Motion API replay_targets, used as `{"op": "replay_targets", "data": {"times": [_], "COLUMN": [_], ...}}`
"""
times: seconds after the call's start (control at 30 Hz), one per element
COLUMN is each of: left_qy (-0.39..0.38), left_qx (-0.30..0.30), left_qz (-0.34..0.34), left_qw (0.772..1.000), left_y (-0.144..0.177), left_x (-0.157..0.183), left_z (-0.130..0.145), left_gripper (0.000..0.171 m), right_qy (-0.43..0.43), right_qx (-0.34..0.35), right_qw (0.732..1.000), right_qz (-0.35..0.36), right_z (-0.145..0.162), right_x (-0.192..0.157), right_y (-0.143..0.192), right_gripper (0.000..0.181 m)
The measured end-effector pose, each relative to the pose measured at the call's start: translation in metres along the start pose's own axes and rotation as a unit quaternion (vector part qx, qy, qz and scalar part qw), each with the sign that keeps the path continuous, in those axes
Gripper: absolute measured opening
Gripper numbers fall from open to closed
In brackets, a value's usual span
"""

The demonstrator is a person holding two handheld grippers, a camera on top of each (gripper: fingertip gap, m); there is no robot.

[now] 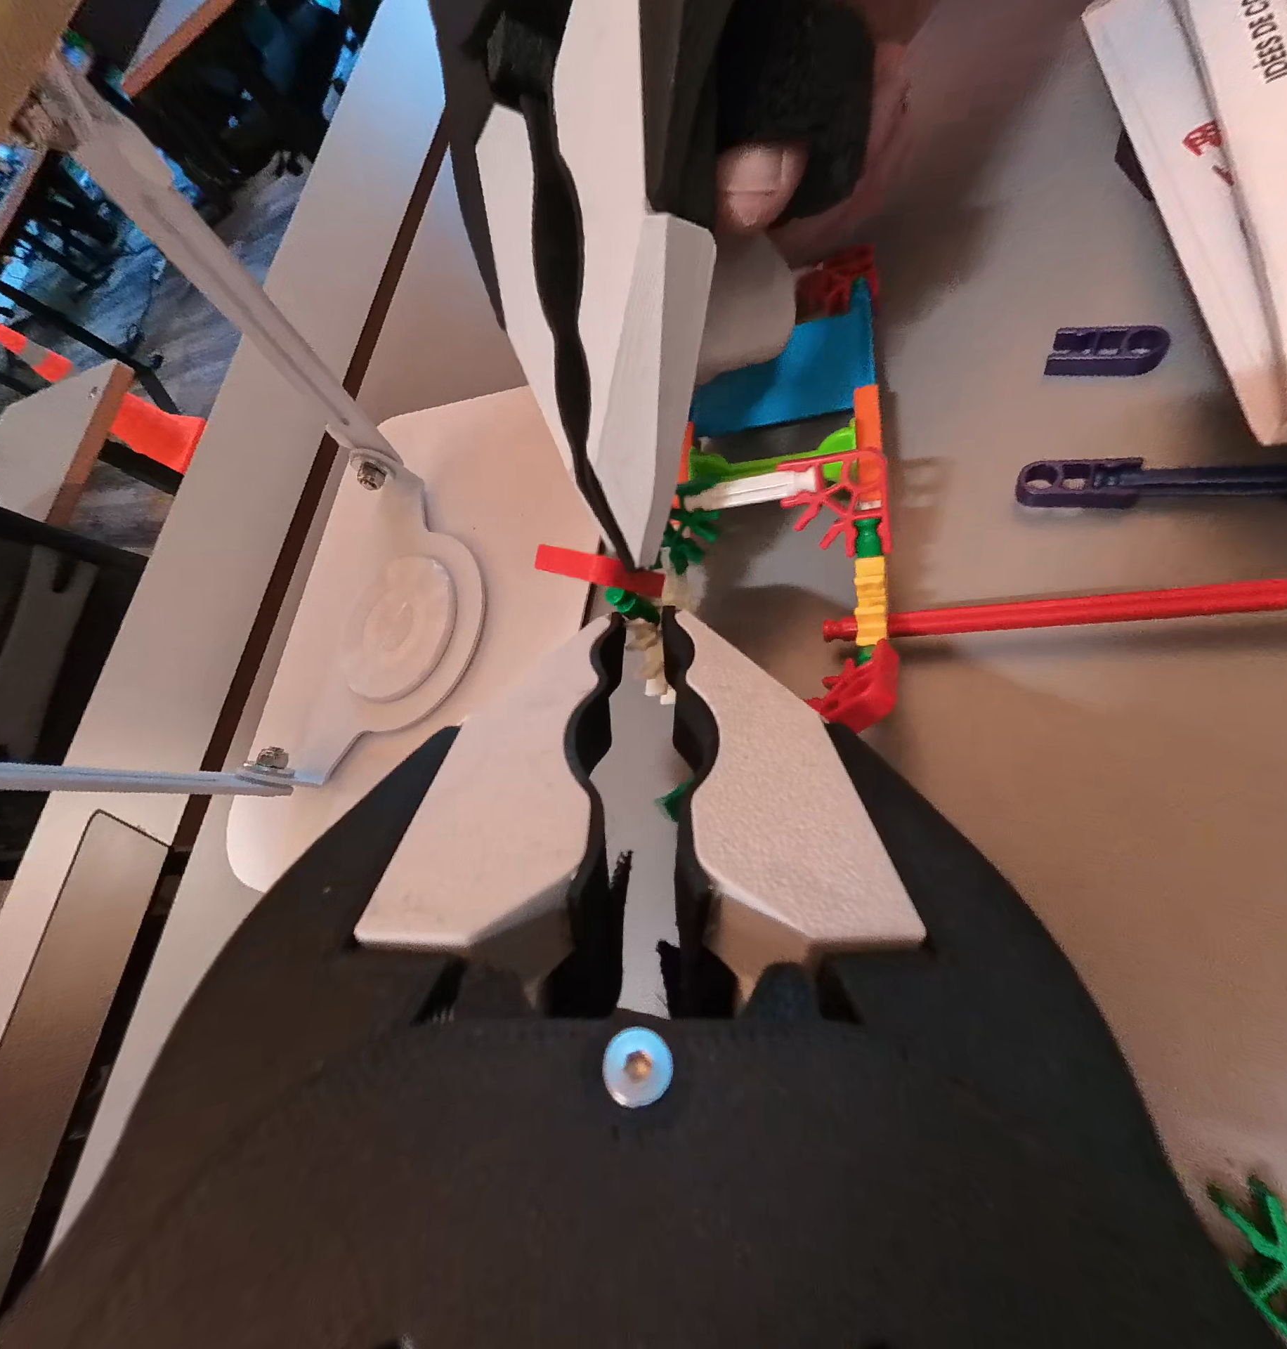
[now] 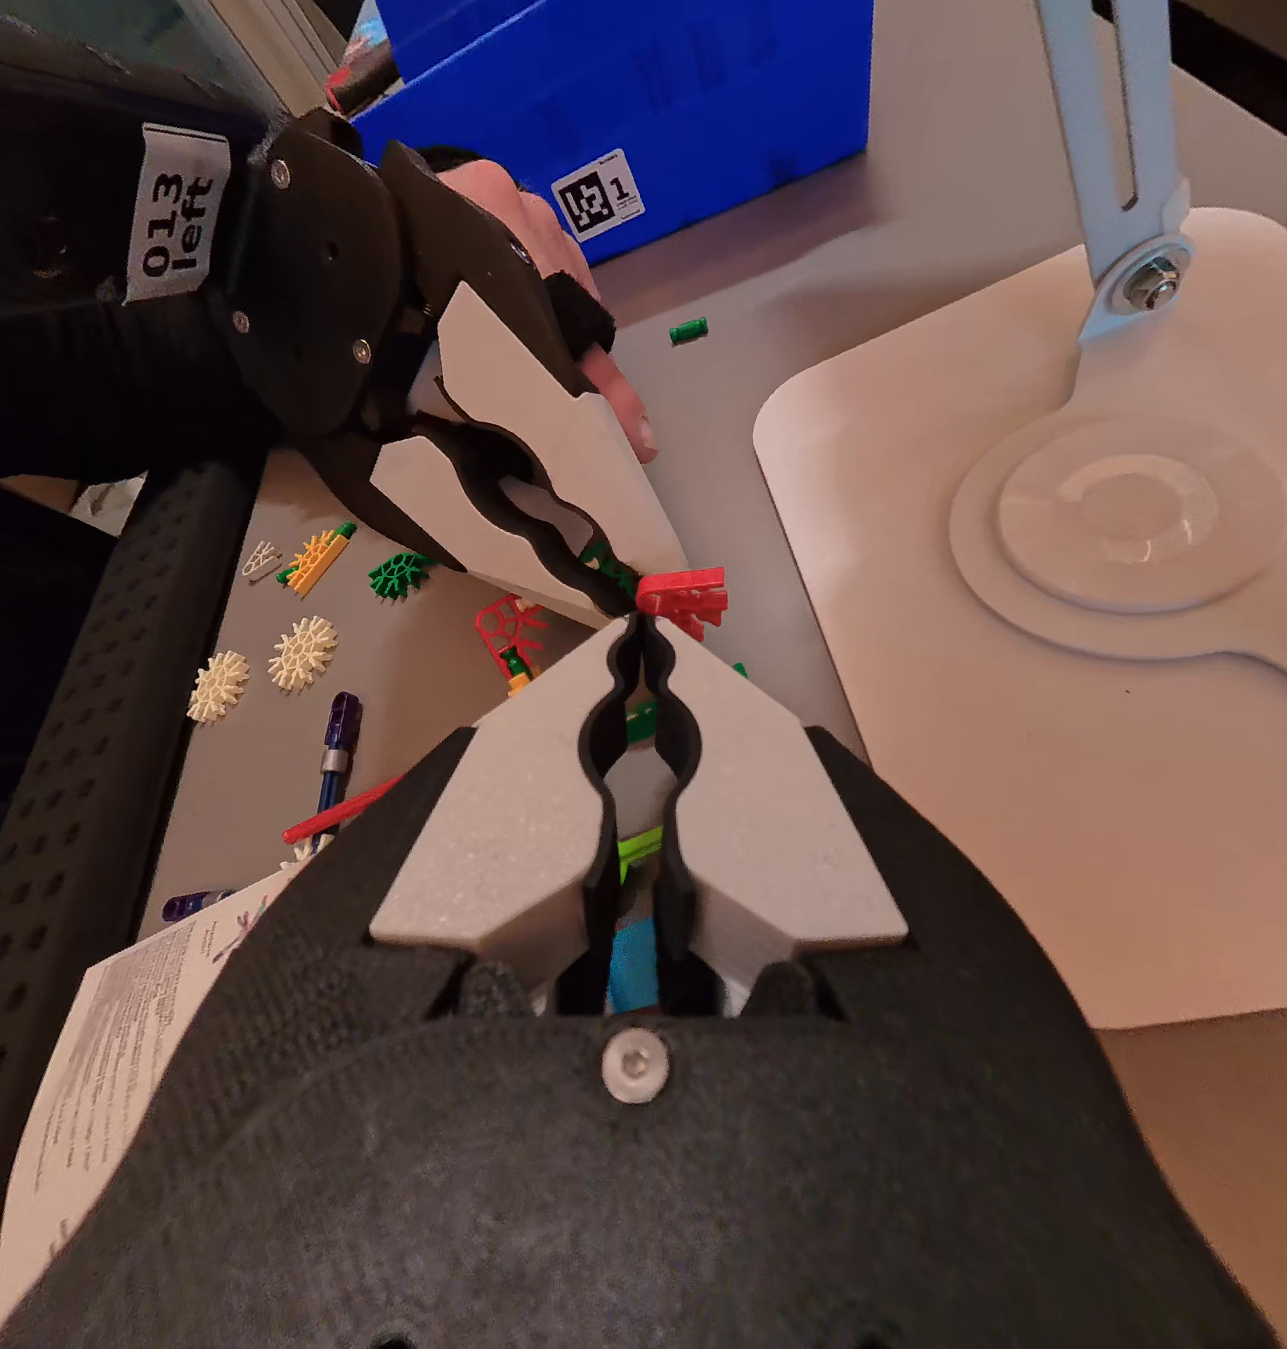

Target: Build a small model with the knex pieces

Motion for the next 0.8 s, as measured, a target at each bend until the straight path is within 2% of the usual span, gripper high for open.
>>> {"op": "replay_targets", "data": {"times": [0.37, 0.8], "left_qy": [-0.015, -0.041], "left_qx": [0.004, -0.001], "left_qz": [-0.006, -0.023], "left_qw": [1.0, 0.999], "left_y": [0.0001, -0.0004], "left_x": [-0.0007, -0.0006], "left_z": [0.001, 0.0008], "left_gripper": [0.008, 0.008], "right_qy": [0.024, 0.019], "right_qx": [0.029, 0.022], "right_qw": [0.999, 0.999], "right_qz": [-0.002, 0.019], "right_z": [-0.002, -0.0003], "right_x": [0.0003, 0.0045], "right_y": [0.0004, 0.0], "right_gripper": [0.0, 0.0]}}
Point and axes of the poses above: each gripper's, where its closed fingertips meet, y back along the fingers, z out of its underside, x = y × z across the jaws, the point moved 4 cm from there along y, back along the fingers, and after that the axes turned 1 degree about z, right-handed, at the moved point
